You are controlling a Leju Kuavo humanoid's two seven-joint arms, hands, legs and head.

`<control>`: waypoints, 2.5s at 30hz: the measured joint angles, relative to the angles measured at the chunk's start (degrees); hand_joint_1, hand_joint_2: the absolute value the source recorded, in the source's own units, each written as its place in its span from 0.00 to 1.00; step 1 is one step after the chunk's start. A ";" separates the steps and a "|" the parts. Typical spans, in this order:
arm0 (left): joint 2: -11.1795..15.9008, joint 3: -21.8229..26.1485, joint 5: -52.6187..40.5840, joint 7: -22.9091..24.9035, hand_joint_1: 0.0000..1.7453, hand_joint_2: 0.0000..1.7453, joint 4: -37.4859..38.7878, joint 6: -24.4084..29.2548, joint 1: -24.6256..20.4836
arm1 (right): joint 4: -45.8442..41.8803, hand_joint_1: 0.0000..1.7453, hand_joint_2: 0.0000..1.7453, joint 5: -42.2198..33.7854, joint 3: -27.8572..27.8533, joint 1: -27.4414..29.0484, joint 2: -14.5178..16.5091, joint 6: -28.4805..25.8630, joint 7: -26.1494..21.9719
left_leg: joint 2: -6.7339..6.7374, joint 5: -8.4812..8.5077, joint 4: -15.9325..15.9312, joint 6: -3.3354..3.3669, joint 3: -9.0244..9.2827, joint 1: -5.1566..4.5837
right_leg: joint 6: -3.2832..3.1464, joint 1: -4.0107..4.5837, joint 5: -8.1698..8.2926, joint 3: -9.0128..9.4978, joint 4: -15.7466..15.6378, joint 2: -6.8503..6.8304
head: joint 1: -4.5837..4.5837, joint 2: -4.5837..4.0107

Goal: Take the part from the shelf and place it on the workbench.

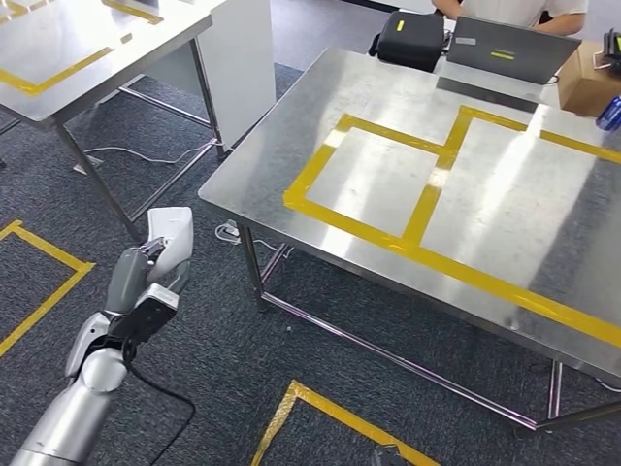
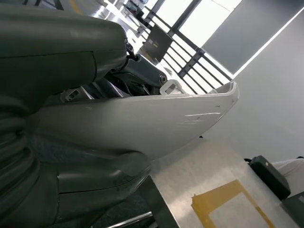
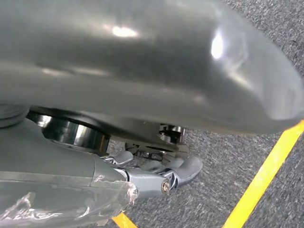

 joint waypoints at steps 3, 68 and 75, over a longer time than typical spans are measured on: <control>0.80 -0.79 -0.31 0.05 1.00 1.00 2.84 0.27 -1.48 | -0.06 0.00 0.00 0.02 0.24 0.00 0.00 0.01 -0.02 | 0.00 0.06 -0.01 0.07 0.00 0.02 | 0.36 0.01 -0.02 -0.08 0.00 -0.02 | -0.01 0.00; -8.63 -28.89 -29.57 12.24 1.00 1.00 34.56 -0.73 -29.24 | -3.38 0.00 0.00 15.86 6.42 -3.73 1.17 -2.32 14.81 | 0.21 1.24 -2.22 0.78 -0.28 -0.11 | 0.81 -0.45 -0.04 -1.91 0.11 0.05 | 0.00 0.00; -10.54 -29.21 -28.60 11.77 1.00 1.00 35.33 -0.64 -28.61 | -3.38 0.00 0.00 18.68 6.22 -4.23 0.80 -2.96 15.39 | 1.12 1.09 -3.41 0.44 1.34 0.97 | 2.50 -1.25 -3.60 -10.25 14.90 -0.27 | 0.43 0.00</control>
